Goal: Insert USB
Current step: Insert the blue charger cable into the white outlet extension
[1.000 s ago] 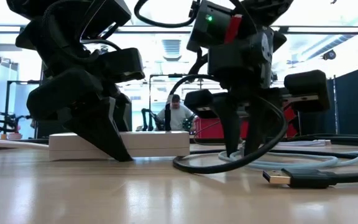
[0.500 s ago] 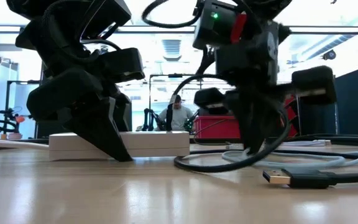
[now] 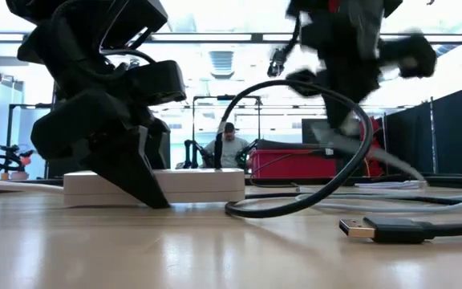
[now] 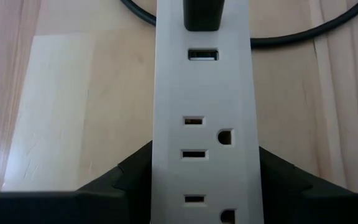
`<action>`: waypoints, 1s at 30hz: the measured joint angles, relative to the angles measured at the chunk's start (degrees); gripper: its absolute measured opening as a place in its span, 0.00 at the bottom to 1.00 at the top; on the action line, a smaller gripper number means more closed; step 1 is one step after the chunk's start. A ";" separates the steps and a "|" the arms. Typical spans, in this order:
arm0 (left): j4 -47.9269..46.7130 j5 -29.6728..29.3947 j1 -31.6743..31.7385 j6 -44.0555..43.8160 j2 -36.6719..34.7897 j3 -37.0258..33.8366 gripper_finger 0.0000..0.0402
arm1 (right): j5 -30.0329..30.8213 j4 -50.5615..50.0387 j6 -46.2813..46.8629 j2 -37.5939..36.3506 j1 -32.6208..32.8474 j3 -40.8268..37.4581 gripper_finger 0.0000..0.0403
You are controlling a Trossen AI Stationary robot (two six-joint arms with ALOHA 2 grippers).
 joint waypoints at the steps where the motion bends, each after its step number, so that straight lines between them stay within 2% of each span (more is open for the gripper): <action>1: 0.04 -0.06 -0.11 0.02 -0.02 -0.01 0.48 | -3.25 4.57 0.43 -2.69 -0.98 -1.24 0.00; 5: 0.83 -0.55 -0.19 0.74 -0.14 -0.09 0.48 | -16.53 30.31 7.81 -9.97 -4.77 -8.70 0.00; 8: 1.82 -1.00 -0.21 2.34 -0.34 -0.19 0.48 | -22.35 50.03 15.64 -10.56 -5.93 -13.87 0.00; 13: 3.11 -3.93 -0.32 3.99 -1.08 -0.22 0.48 | -28.10 75.26 25.50 -3.14 -4.48 -18.64 0.00; 19: 4.67 -6.38 -0.28 4.69 -1.20 -0.20 0.48 | -28.62 101.49 32.04 11.51 -1.56 -19.52 0.00; 24: 4.75 -5.77 -0.39 4.67 -1.20 -0.20 0.48 | -29.86 112.65 36.63 19.30 -2.67 -19.44 0.00; 30: 3.90 -1.78 -0.41 3.93 -1.20 -0.09 0.48 | -30.06 113.41 38.06 21.53 -3.47 -17.66 0.00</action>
